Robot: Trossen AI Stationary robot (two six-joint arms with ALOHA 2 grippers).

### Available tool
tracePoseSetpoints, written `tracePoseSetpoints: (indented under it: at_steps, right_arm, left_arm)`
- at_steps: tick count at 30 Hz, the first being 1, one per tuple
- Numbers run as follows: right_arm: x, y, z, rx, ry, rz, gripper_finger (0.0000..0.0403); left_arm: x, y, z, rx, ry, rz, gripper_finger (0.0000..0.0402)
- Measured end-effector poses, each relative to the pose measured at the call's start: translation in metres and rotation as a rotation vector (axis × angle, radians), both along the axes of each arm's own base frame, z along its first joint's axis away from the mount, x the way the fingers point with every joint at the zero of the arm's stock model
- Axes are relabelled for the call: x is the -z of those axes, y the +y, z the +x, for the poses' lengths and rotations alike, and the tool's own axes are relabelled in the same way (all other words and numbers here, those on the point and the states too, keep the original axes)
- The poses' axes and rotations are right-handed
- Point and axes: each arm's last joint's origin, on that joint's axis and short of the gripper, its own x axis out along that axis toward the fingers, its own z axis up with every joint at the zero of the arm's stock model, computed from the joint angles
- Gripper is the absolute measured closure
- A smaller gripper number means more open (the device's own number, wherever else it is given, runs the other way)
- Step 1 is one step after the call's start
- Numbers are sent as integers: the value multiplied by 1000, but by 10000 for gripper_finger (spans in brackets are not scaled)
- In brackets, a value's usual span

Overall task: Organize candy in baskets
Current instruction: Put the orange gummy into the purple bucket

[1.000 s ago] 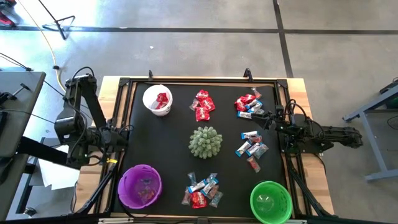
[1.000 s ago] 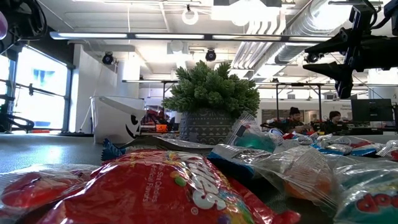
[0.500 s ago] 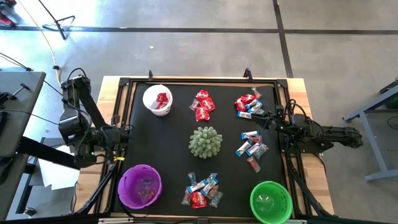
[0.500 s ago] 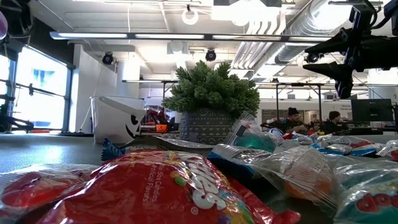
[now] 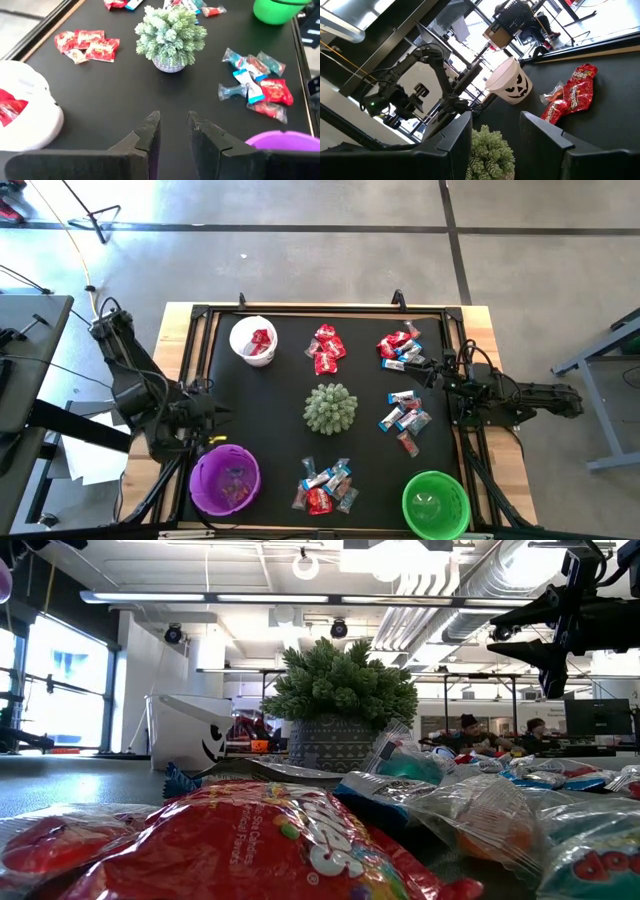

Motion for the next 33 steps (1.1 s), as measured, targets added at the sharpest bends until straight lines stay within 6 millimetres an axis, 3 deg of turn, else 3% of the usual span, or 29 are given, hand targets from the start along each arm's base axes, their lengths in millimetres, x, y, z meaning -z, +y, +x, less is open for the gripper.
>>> tracePoseSetpoints:
  at_steps: [8, 15, 19, 27, 33]
  right_arm:
    - [0, 0, 0, 0, 0, 0, 240]
    - [0, 0, 0, 0, 0, 0, 240]
    - [0, 0, 0, 0, 0, 0, 240]
    - [0, 0, 0, 0, 0, 0, 240]
    - [0, 0, 0, 0, 0, 0, 240]
  left_arm:
    - [11, -23, 29, -57, 45, -228, 319]
    - [11, -15, 59, -175, 8, -397, 319]
    - [9, -4, 73, -91, 38, -320, 319]
    - [9, 21, 92, 242, 153, -99, 319]
    - [8, 43, 103, 335, 172, -16, 319]
